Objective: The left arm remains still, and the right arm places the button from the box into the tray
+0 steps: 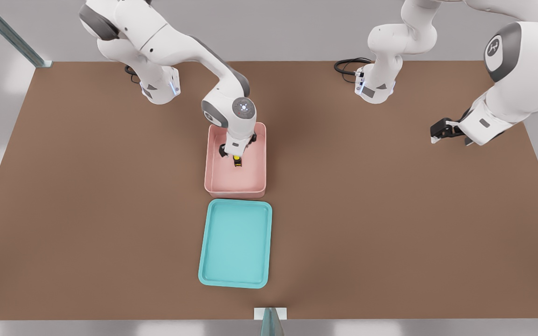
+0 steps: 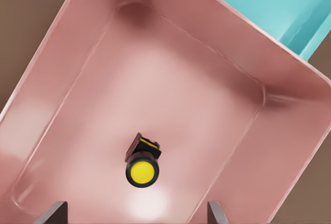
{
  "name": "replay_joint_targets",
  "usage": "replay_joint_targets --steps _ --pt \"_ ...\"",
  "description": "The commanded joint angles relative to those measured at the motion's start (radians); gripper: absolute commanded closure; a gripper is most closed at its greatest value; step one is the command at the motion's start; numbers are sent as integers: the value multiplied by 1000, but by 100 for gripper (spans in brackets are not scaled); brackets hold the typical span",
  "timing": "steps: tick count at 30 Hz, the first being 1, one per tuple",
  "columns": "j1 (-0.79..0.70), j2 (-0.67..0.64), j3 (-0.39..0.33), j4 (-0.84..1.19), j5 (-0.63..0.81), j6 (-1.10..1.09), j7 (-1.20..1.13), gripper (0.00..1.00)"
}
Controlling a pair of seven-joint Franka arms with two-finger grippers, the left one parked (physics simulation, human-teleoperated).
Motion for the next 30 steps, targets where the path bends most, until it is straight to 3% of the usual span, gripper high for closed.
replay_joint_targets --steps 1,14,25,28,30 --pt "0 13 0 -42 -83 173 560 0" --pt "3 105 -38 -120 -289 314 669 0" --pt "23 171 -38 -143 -318 354 685 0" --pt "24 188 -40 -140 -318 368 683 10" --pt "24 189 -40 -140 -318 368 685 27"
